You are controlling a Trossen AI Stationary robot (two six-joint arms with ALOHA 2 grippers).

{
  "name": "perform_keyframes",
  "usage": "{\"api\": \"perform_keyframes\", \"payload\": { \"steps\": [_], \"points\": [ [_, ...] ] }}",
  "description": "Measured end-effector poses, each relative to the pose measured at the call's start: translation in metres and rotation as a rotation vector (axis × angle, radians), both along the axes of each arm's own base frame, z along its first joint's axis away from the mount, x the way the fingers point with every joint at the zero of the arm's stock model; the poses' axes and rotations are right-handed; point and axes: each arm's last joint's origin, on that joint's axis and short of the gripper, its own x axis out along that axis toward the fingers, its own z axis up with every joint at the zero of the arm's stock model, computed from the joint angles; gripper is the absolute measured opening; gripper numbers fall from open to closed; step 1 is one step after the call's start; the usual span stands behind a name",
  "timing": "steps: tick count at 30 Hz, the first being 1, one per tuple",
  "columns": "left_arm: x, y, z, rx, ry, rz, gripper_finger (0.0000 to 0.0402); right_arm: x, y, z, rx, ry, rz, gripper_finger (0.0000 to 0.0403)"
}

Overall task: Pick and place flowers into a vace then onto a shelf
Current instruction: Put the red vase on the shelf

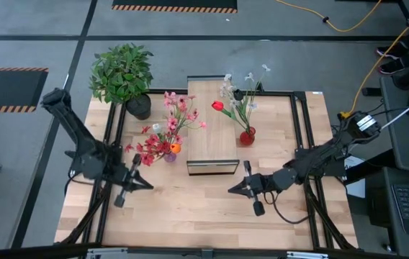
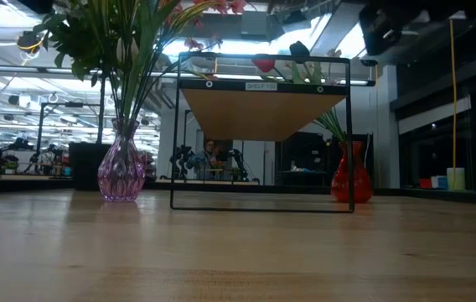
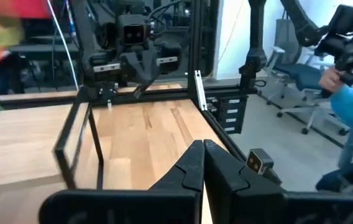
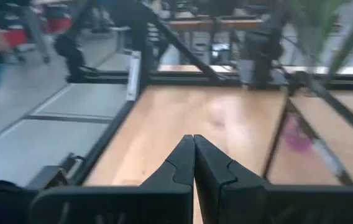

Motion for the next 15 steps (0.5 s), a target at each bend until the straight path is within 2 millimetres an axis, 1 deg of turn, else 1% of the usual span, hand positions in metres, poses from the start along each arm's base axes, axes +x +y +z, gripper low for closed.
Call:
{"api": "perform_keyframes", "payload": {
  "steps": [3,6,9,15],
  "points": [
    [0.004,-0.015,-0.007,0.011,-0.006,0.041,0.0002,-0.008,0.001,0.003,0.000,0.032,-0.054,0.0005],
    [0.009,-0.026,-0.016,-0.006,0.006,0.085,0.0001,-0.017,0.001,0.007,0.045,0.076,-0.059,0.0005],
    [0.015,-0.034,-0.025,-0.028,0.017,0.116,0.0002,-0.025,0.001,0.008,0.075,0.129,-0.071,0.0005],
    [0.030,-0.044,-0.041,-0.034,0.004,0.193,0.0001,-0.044,0.001,0.005,0.096,0.218,-0.197,0.0005]
  ]
}}
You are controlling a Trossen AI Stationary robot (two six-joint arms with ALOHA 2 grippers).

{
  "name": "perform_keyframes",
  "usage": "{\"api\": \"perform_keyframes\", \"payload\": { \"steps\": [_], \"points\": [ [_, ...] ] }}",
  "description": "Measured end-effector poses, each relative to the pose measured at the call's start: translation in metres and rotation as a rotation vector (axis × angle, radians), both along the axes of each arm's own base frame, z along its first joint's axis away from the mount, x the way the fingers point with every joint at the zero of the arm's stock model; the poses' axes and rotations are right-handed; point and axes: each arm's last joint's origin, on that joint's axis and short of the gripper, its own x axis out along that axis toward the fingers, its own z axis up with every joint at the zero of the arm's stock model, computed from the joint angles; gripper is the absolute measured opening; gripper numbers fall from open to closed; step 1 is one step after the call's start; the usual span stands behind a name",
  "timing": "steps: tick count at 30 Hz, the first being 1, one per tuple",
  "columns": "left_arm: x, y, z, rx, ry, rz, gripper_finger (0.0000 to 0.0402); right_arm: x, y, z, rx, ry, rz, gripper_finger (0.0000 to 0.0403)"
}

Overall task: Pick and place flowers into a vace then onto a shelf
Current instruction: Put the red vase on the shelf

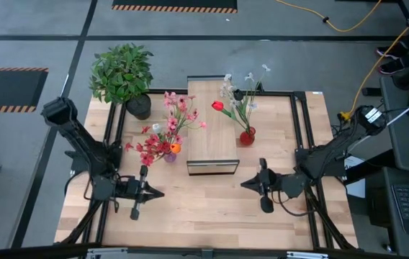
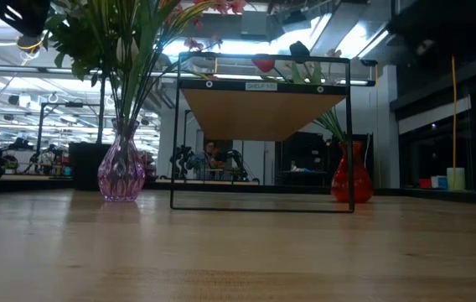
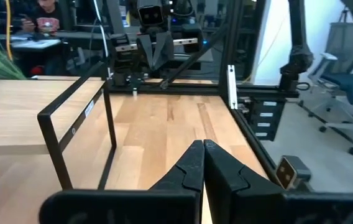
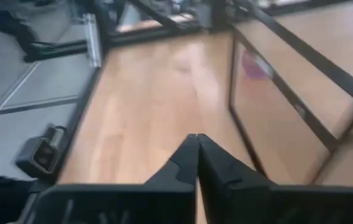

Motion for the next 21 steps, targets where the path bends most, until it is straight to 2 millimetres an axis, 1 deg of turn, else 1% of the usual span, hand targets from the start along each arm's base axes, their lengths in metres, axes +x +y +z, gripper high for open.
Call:
{"api": "perform_keyframes", "payload": {
  "steps": [5,9,12,16,21],
  "points": [
    [0.010,-0.002,-0.006,0.033,-0.011,0.027,0.0003,-0.010,0.002,-0.002,-0.005,0.093,-0.118,0.0004],
    [0.018,-0.004,-0.003,0.057,-0.011,0.043,0.0001,-0.017,0.000,0.003,0.009,0.193,-0.228,0.0003],
    [0.022,-0.005,-0.003,0.082,-0.010,0.041,0.0003,-0.020,-0.004,0.007,0.004,0.235,-0.305,0.0003],
    [0.025,-0.006,-0.005,0.101,-0.002,0.048,0.0005,-0.026,-0.010,0.002,0.010,0.284,-0.372,0.0002],
    [0.026,-0.005,-0.006,0.107,0.002,0.056,0.0005,-0.030,-0.013,-0.008,0.005,0.296,-0.384,0.0017]
  ]
}}
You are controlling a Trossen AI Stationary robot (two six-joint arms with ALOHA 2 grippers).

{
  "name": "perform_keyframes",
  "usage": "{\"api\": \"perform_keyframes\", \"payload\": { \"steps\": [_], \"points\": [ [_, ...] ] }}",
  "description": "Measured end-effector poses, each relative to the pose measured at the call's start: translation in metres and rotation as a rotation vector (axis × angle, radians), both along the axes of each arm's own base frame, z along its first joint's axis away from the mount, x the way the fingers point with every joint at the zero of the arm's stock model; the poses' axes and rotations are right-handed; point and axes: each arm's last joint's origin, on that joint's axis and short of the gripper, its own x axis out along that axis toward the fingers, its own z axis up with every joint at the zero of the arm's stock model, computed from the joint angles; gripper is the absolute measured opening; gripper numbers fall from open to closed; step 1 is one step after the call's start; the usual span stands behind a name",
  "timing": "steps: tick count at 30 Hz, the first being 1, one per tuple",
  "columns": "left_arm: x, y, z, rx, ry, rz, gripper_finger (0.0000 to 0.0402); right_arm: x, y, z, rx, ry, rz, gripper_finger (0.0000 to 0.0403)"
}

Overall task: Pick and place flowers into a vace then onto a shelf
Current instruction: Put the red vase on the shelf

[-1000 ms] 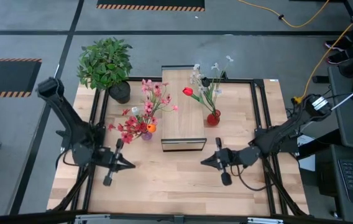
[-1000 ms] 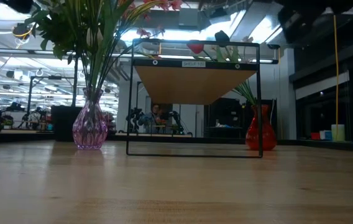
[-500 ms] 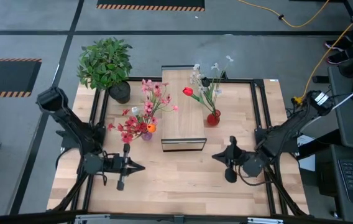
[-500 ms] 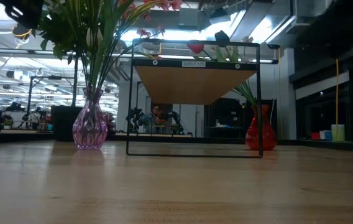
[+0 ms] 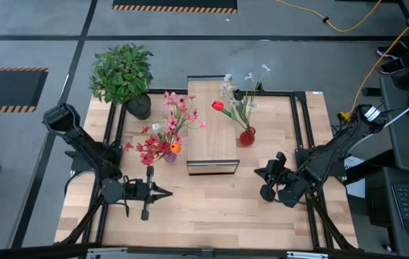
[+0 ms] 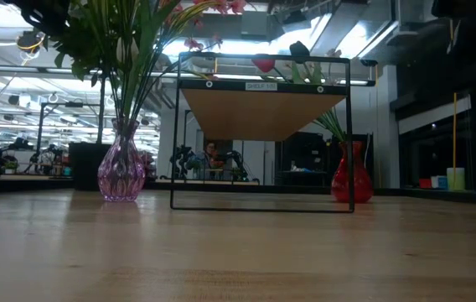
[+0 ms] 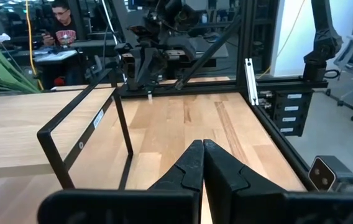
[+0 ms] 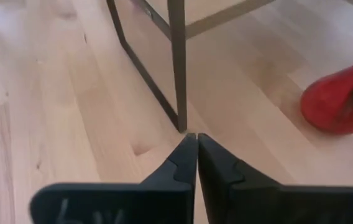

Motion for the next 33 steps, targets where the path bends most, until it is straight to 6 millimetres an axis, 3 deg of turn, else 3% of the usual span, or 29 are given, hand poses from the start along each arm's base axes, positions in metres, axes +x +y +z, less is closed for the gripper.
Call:
{"api": "perform_keyframes", "payload": {
  "steps": [9,25,29,33],
  "points": [
    [0.000,0.000,0.000,0.000,0.000,0.001,0.0005,-0.006,-0.009,-0.019,-0.110,-0.033,-0.037,0.0051],
    [0.000,0.000,0.000,-0.023,0.000,0.003,0.0006,0.004,-0.025,-0.023,-0.165,-0.037,-0.114,0.0257],
    [0.000,0.000,0.000,-0.027,0.000,0.003,0.0006,0.005,-0.032,-0.023,-0.243,-0.063,-0.167,0.0284],
    [0.000,0.000,0.000,-0.027,0.000,0.003,0.0006,0.000,-0.038,-0.037,-0.259,-0.074,-0.193,0.0289]
  ]
}}
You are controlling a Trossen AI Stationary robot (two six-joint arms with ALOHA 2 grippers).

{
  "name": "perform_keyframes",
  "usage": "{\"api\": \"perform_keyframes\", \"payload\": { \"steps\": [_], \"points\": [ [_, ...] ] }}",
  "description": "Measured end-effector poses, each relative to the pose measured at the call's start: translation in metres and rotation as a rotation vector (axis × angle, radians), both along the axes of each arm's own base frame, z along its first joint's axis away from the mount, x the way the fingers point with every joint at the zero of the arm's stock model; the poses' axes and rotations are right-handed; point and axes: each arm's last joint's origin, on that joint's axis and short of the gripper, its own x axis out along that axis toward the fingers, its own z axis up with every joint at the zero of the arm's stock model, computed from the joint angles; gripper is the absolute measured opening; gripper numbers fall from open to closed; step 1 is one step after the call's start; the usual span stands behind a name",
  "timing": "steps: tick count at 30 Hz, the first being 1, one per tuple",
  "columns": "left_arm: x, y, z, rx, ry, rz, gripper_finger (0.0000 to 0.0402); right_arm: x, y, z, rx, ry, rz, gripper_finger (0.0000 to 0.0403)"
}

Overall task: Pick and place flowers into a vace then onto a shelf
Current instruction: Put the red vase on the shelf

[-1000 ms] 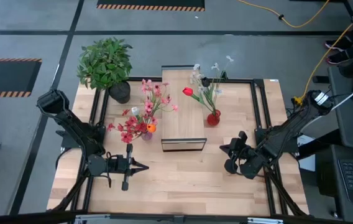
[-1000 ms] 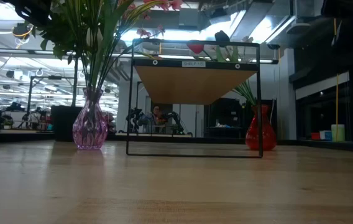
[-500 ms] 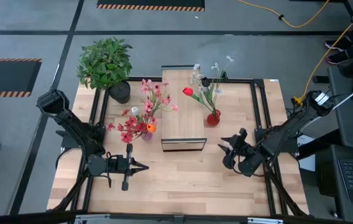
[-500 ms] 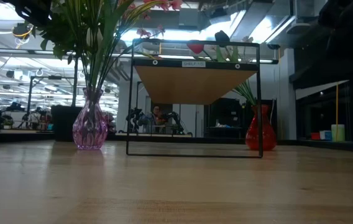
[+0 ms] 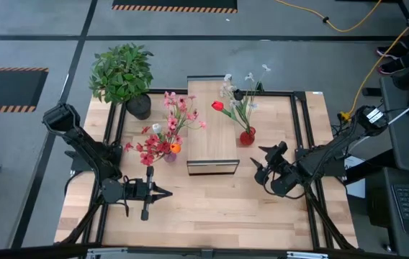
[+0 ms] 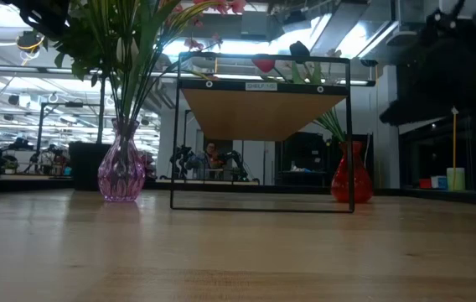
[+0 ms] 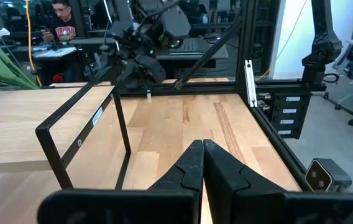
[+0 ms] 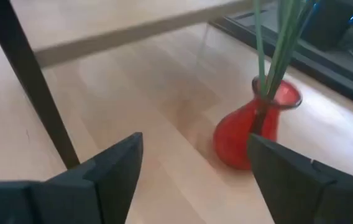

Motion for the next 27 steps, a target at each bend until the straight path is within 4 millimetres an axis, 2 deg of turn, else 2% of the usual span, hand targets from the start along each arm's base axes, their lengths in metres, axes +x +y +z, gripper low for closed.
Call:
{"api": "perform_keyframes", "payload": {
  "steps": [8,12,19,27],
  "points": [
    [0.000,0.000,0.000,0.000,0.000,0.000,0.0006,-0.010,-0.013,-0.034,0.013,-0.089,-0.003,0.0281],
    [0.000,0.000,0.000,0.000,-0.001,0.004,0.0006,-0.003,-0.021,-0.036,-0.025,-0.107,0.020,0.0280],
    [0.005,0.005,0.000,-0.004,-0.001,0.029,0.0006,0.009,-0.053,-0.038,0.001,-0.040,-0.019,0.0280],
    [0.008,0.007,0.000,-0.021,0.003,0.013,0.0006,0.013,-0.066,-0.036,-0.007,-0.047,-0.075,0.0280]
  ]
}}
